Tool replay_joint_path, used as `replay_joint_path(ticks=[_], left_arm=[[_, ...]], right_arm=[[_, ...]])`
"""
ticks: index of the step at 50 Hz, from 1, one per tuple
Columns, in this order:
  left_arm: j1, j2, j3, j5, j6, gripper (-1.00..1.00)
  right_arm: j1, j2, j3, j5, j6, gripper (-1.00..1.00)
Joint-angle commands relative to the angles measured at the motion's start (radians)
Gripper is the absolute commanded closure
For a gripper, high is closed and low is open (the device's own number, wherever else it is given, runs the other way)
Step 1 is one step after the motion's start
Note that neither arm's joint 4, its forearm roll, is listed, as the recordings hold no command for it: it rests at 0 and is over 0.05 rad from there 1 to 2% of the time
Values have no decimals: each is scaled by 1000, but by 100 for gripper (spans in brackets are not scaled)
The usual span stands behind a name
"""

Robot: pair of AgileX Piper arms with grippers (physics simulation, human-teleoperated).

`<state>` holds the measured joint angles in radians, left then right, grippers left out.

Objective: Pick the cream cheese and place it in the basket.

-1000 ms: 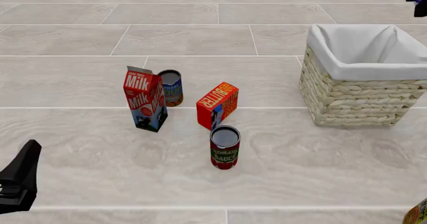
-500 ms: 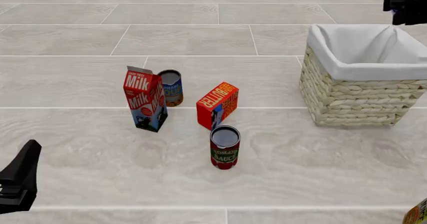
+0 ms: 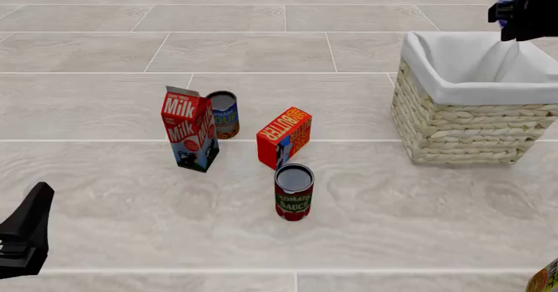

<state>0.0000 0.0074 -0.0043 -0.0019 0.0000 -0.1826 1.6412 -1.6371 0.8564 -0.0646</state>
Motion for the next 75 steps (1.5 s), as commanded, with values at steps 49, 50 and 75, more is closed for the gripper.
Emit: replay_joint_path(ticks=[49, 50, 75], left_arm=[[0, 0, 0, 0, 0, -100], [0, 0, 0, 0, 0, -100], [0, 0, 0, 0, 0, -100]], right_arm=[[-17, 90, 115, -155, 69, 100], [-16, 91, 114, -153, 71, 100], [-35, 104, 98, -134, 54, -100]])
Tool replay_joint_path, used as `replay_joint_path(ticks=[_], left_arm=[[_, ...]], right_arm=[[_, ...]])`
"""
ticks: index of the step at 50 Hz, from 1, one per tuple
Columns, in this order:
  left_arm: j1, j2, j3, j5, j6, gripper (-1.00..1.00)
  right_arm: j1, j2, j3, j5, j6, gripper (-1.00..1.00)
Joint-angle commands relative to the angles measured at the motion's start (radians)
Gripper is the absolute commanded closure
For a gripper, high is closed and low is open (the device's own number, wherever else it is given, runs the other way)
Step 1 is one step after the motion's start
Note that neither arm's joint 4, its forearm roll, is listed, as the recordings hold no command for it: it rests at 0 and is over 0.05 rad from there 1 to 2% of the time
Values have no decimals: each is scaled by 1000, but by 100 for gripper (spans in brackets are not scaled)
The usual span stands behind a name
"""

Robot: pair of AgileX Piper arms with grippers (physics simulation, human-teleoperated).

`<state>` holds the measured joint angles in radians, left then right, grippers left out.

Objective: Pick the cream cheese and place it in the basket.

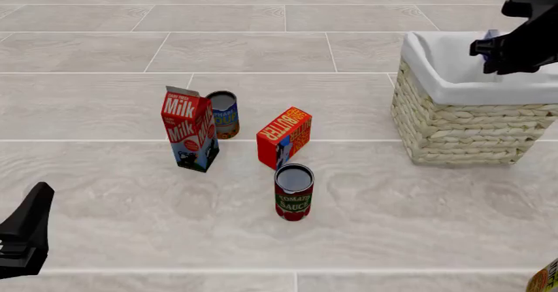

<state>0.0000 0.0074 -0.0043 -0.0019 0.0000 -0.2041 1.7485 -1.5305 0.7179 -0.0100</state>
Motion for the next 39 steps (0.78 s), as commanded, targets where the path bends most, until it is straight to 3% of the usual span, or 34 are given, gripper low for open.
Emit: replay_joint_path(ticks=[1, 23, 39], left_arm=[[0, 0, 0, 0, 0, -100], [0, 0, 0, 0, 0, -100], [0, 0, 0, 0, 0, -100]], right_arm=[[-9, -5, -6, 3, 4, -100], [-8, -11, 1, -2, 6, -100], [-13, -111, 80, -13, 1, -100]])
